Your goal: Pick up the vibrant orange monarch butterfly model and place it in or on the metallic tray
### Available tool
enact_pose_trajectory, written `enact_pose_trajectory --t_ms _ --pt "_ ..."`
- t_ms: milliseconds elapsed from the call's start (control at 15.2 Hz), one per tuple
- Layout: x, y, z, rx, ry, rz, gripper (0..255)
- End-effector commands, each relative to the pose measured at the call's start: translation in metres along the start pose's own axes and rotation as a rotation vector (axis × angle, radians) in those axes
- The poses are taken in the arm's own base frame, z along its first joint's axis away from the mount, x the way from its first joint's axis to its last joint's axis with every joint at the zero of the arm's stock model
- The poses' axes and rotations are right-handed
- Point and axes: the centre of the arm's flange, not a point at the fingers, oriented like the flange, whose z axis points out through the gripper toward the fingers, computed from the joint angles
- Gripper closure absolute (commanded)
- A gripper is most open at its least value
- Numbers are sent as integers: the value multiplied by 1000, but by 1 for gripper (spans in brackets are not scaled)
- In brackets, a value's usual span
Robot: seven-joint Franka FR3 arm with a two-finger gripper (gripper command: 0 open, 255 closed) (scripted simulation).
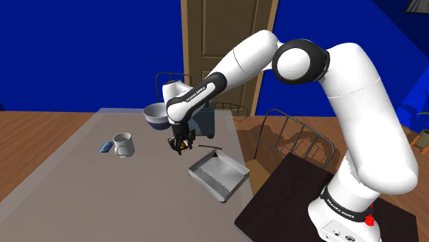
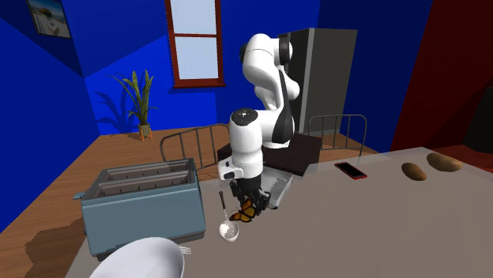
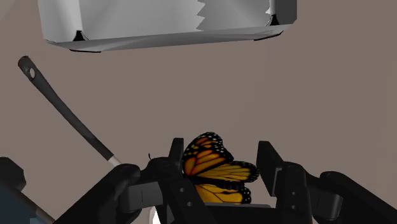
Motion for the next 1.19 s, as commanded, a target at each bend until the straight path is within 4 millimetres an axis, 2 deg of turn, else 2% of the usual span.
enact_pose_trajectory --t_ms 0,924,1122 --pt "-3 -1 -11 0 0 0 255" --pt "-14 2 -82 0 0 0 255" --pt "-53 9 -77 0 0 0 255"
